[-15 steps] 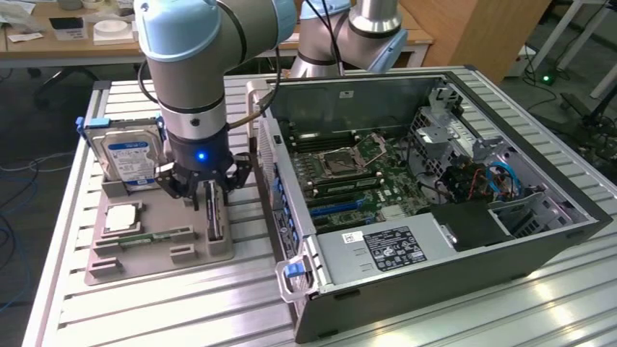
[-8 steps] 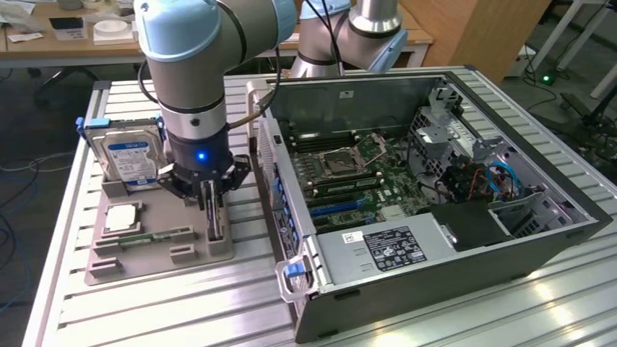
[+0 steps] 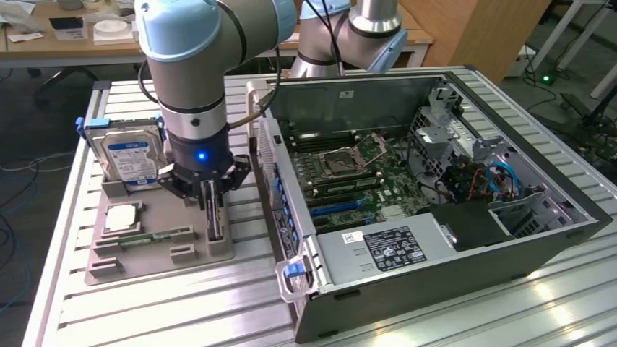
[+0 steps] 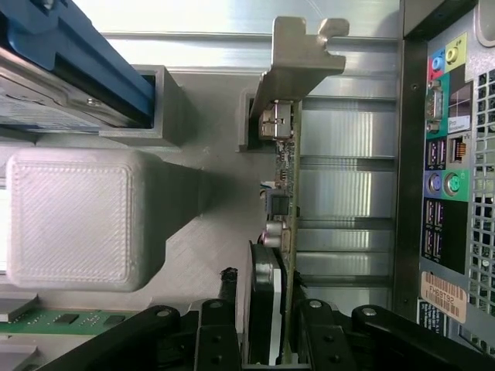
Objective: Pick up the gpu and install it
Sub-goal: 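Pick up the gpu and move the gpu toward the slot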
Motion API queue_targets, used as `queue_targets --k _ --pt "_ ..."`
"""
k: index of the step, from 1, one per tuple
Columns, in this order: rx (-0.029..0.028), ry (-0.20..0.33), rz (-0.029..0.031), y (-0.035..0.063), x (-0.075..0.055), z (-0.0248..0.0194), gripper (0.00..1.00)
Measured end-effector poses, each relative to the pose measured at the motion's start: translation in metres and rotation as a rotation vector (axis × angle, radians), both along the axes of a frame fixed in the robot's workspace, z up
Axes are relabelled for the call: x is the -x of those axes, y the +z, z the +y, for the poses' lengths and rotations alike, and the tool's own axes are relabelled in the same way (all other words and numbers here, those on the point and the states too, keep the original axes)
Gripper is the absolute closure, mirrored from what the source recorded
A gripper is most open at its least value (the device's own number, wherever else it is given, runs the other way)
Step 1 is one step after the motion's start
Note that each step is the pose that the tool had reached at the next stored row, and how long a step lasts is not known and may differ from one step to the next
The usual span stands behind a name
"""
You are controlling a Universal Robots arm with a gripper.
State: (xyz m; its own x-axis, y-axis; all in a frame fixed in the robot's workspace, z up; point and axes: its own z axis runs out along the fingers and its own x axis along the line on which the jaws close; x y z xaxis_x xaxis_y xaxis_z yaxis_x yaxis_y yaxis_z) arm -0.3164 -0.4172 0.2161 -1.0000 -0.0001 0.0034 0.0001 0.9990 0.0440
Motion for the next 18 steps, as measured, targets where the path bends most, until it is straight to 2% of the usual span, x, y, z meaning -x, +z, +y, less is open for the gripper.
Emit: queue_targets --k 9,12,13,18 --pt "0.0 0.0 0.0001 0.0 -0.0009 0.0 0.64" --pt "0.0 0.0 -0.0001 0.0 -0.0013 -0.0001 0.65" --pt "0.0 0.0 0.0 0.0 -0.0013 -0.0001 0.71" --pt "0.0 0.0 0.0 0.0 -0.0015 0.0 0.72"
